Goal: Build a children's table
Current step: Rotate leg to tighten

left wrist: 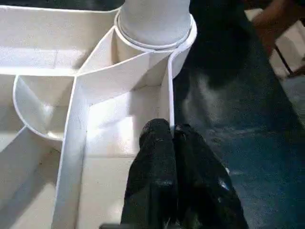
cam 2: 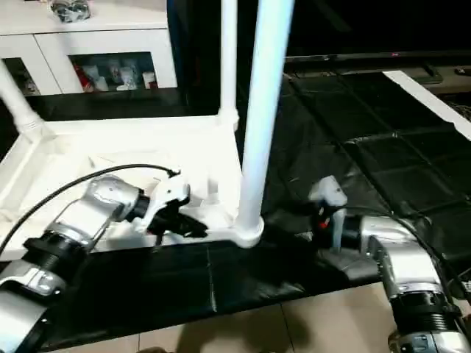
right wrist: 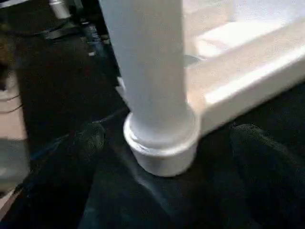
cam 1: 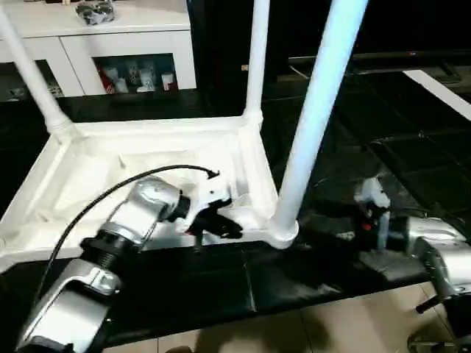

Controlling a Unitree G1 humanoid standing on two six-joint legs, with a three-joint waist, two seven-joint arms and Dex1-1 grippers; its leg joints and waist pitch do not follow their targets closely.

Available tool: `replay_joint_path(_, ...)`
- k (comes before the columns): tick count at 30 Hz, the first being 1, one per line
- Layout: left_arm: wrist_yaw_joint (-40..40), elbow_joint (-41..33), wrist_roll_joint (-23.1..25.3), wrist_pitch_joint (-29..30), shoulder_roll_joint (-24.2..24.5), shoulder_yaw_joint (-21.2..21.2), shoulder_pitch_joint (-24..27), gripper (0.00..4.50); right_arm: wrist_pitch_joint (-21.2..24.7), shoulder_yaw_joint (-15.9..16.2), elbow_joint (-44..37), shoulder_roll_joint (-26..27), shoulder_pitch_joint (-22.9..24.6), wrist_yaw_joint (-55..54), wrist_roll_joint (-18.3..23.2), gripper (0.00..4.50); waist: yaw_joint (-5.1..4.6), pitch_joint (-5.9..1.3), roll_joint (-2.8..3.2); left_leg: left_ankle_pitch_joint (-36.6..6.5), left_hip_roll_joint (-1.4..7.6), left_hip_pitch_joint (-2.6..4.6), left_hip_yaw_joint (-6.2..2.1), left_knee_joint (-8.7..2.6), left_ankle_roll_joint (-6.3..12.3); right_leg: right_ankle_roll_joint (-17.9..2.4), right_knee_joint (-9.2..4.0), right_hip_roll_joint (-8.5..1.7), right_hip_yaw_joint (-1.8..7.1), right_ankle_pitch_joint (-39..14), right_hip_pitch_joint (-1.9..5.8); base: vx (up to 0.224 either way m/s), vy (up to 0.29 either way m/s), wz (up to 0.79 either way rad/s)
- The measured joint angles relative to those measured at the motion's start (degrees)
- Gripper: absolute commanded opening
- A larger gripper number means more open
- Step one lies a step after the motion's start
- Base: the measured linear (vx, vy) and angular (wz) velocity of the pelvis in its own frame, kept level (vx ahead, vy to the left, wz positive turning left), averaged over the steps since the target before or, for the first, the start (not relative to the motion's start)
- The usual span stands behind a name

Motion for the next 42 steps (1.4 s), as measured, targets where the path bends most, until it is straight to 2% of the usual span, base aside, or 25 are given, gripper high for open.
replay_joint_path(6,-3.23,-0.57,-0.31,-2.13,1.03,-1.27,0.30,0.00,-1.15,2.24,0.17,0.73,-1.40,1.68,-0.14,4.47,0.56,0.00,-0.01,0.00,0.01,0.00,0.01,0.01,0.00,-0.10,0.02,0.00,0.00,0.06,0.00,0.000,0.000,0.00)
replay_joint_path(7,-3.46,-0.58,-0.37,-2.38,1.10,-1.40,0.31,0.00,-1.16,2.64,0.31,1.22,-2.11,1.74,-0.15,4.29,0.61,0.00,0.00,0.01,0.01,0.00,0.00,0.02,-0.01,-0.11,0.04,0.00,0.00,0.06,0.00,0.000,0.000,0.00)
replay_joint_path(12,-4.36,-0.58,-0.38,-3.62,1.00,-1.86,0.34,0.00,-1.53,4.51,1.24,2.99,-4.40,2.56,-0.17,4.00,1.08,-0.01,-0.01,0.01,0.03,-0.04,0.03,0.06,0.00,-0.19,0.05,-0.01,0.01,0.11,0.05,0.000,0.000,0.00)
replay_joint_path(16,-4.39,-0.44,-0.36,-4.08,0.87,-1.87,0.33,0.00,-1.37,5.74,2.67,3.46,-5.16,4.60,-0.13,3.52,1.10,-0.01,-0.01,0.01,0.03,-0.09,0.05,0.12,0.01,-0.20,0.05,-0.03,0.01,0.12,0.05,0.000,0.000,0.00)
replay_joint_path(22,-4.34,0.18,-0.35,-4.58,0.81,-1.84,0.16,0.00,-0.94,7.18,4.61,3.69,-6.71,6.16,-0.12,3.09,1.05,-0.01,-0.02,0.01,0.03,-0.08,0.05,0.13,0.01,-0.19,0.09,-0.03,0.01,0.11,0.06,0.000,0.000,0.00)
replay_joint_path(26,-4.32,0.67,-0.36,-4.89,0.57,-1.84,0.03,0.00,-0.65,7.30,4.89,3.84,-6.76,7.02,-0.10,2.82,1.10,-0.01,-0.02,0.02,0.04,-0.09,0.05,0.14,0.02,-0.18,0.08,-0.03,0.02,0.11,0.10,0.000,0.000,0.00)
replay_joint_path(28,-4.31,0.76,-0.36,-4.91,0.53,-1.84,0.01,0.00,-0.30,7.30,5.08,3.84,-6.79,7.14,-0.03,2.52,1.10,-0.01,-0.02,0.02,0.04,-0.08,0.05,0.16,0.02,-0.19,0.08,-0.03,0.02,0.11,0.10,0.000,0.000,0.00)
replay_joint_path(33,-4.38,1.58,-0.44,-5.55,0.25,-1.84,-0.32,0.00,-0.04,7.21,5.15,3.76,-7.03,7.09,-0.04,2.22,1.18,-0.02,-0.01,0.02,0.04,-0.07,0.05,0.16,0.02,-0.19,0.09,-0.03,0.02,0.11,0.13,0.000,0.000,0.00)
replay_joint_path(39,-3.97,2.53,-0.58,-5.62,-0.60,-1.67,-0.62,0.00,0.51,6.76,4.30,4.07,-6.47,6.26,-0.06,2.15,1.23,-0.03,0.00,0.02,0.04,-0.05,0.05,0.16,0.02,-0.17,0.10,-0.03,0.02,0.10,0.20,0.000,0.000,0.00)
replay_joint_path(42,-1.51,4.03,-0.44,-3.93,-1.65,-0.44,-1.13,0.00,2.02,4.91,2.03,5.89,-4.50,0.83,-0.09,2.14,1.18,-0.04,0.02,0.03,0.05,0.01,0.05,0.16,0.02,-0.10,0.12,-0.03,0.04,0.06,0.27,0.000,0.000,0.00)
